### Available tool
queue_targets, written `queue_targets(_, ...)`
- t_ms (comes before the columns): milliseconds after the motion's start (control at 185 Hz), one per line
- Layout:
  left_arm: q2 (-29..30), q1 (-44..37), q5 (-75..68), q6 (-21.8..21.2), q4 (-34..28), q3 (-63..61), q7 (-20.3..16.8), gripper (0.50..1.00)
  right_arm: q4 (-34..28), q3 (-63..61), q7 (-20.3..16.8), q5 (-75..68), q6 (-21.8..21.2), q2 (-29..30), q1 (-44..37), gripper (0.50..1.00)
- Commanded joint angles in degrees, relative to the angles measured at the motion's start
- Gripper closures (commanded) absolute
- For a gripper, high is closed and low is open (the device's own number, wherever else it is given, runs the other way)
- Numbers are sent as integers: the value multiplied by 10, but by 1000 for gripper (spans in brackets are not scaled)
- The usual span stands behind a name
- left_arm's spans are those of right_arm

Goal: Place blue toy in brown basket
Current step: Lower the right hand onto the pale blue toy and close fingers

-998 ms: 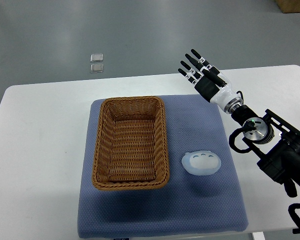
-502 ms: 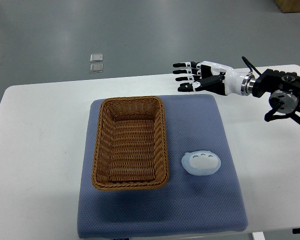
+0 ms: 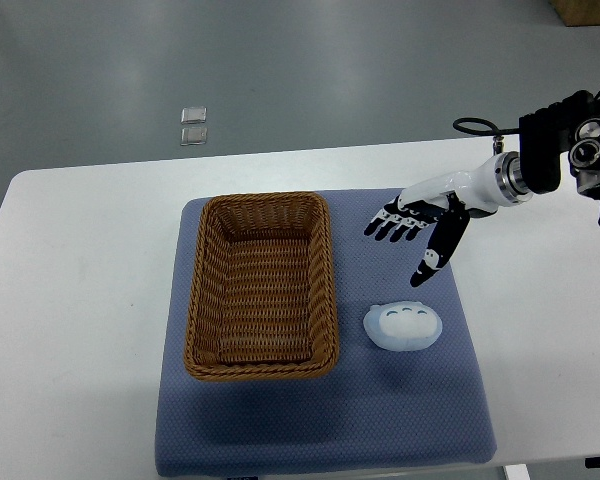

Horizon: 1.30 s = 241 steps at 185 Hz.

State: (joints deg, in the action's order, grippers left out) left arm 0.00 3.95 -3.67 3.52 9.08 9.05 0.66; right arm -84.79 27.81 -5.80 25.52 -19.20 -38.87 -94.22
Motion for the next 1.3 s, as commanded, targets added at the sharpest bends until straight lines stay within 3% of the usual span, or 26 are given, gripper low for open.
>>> queue_targets(0,0,0,1,0,0,0,0,500,-5,15,-1,4,2,7,-13,587)
queue_targets(437,0,0,1,-1,0,2,1,500,-27,58,-1,34,35,14,-1,589)
queue_targets(733,0,0,1,-1,-6,3,1,500,-26,56,-1,52,69,16,39,591)
queue_targets(1294,0,0,1,-1,0,1,1,500,-25,3,0,52,94,21,125,591)
